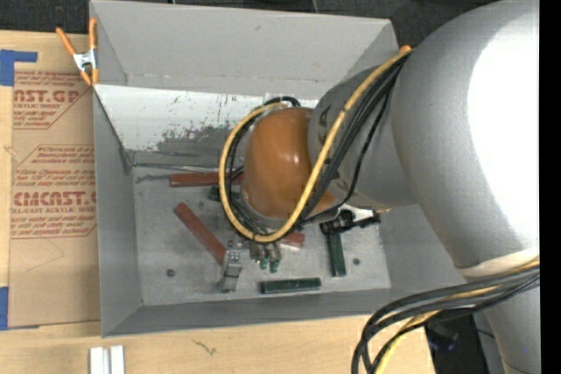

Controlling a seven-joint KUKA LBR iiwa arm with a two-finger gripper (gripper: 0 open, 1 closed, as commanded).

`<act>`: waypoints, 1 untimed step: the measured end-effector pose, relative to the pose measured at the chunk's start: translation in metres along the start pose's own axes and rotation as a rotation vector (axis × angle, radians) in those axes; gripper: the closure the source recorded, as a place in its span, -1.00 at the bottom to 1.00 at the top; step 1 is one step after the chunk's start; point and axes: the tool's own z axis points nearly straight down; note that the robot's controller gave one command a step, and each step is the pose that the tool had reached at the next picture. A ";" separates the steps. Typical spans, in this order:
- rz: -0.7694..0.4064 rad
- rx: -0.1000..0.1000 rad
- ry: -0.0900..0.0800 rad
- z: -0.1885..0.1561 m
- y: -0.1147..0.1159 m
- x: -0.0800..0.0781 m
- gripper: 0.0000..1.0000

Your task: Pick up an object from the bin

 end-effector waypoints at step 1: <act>0.032 0.002 0.006 0.022 0.005 0.012 -1.00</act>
Offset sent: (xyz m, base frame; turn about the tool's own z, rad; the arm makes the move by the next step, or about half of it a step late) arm 0.0057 -0.0097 -0.0210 0.0916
